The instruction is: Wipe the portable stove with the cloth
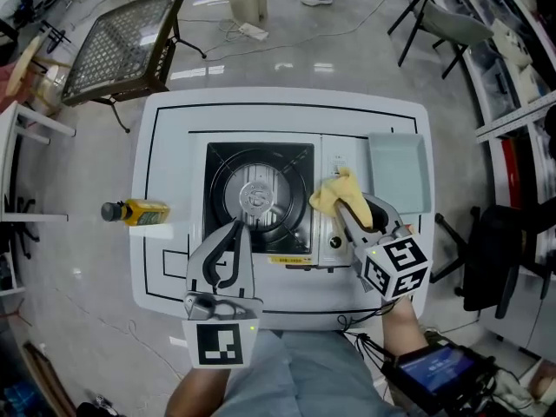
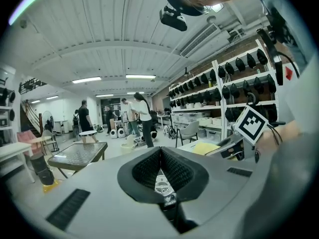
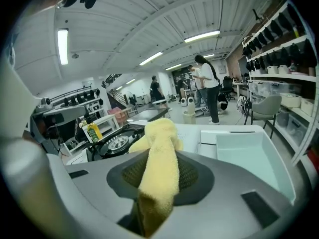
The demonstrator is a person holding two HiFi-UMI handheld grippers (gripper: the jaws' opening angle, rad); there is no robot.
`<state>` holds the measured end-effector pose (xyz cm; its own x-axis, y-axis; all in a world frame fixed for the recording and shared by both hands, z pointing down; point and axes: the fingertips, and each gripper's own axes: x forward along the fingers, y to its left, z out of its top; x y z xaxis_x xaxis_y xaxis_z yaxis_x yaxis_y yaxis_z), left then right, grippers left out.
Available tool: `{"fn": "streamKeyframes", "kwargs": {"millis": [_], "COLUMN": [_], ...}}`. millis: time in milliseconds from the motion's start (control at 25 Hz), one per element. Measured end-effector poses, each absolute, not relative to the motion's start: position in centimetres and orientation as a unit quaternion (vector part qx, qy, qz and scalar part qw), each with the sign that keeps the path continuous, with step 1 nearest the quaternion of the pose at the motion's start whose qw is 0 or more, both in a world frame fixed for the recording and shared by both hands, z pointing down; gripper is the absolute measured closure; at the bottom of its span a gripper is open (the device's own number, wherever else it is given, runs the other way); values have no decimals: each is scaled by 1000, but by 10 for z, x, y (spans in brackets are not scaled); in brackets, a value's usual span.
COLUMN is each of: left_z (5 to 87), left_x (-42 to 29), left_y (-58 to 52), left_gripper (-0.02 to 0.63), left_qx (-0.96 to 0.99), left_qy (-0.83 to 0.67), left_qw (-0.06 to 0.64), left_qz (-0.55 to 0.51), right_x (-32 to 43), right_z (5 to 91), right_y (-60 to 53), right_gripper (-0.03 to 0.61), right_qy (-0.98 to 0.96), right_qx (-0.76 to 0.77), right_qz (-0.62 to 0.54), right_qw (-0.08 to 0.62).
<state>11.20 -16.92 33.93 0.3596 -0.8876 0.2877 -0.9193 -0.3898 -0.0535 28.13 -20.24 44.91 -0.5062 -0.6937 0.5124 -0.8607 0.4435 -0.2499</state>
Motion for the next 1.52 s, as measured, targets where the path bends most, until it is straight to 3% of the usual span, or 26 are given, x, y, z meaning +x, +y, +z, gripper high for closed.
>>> {"fn": "streamKeyframes", "kwargs": {"millis": [960,1240,1520], "left_z": [369,355,344], "left_x": [53,40,38], "left_y": [-223,-217,-208], "left_gripper": [595,595,595], "left_qx": [801,789,787], "left_qy": [-573,-593,-601], "left_qw": [83,79,74], "left_qz": [154,140,118], "right_x": [288,290,290], "right_z": [453,416,396], "right_y": [-338,-364,-352], "right_gripper": [446,446,446], "right_qy": [-820,-823,-830], "right_qx": [503,513,488], "right_qz": [206,146,83], "right_qw": [181,194,258]}}
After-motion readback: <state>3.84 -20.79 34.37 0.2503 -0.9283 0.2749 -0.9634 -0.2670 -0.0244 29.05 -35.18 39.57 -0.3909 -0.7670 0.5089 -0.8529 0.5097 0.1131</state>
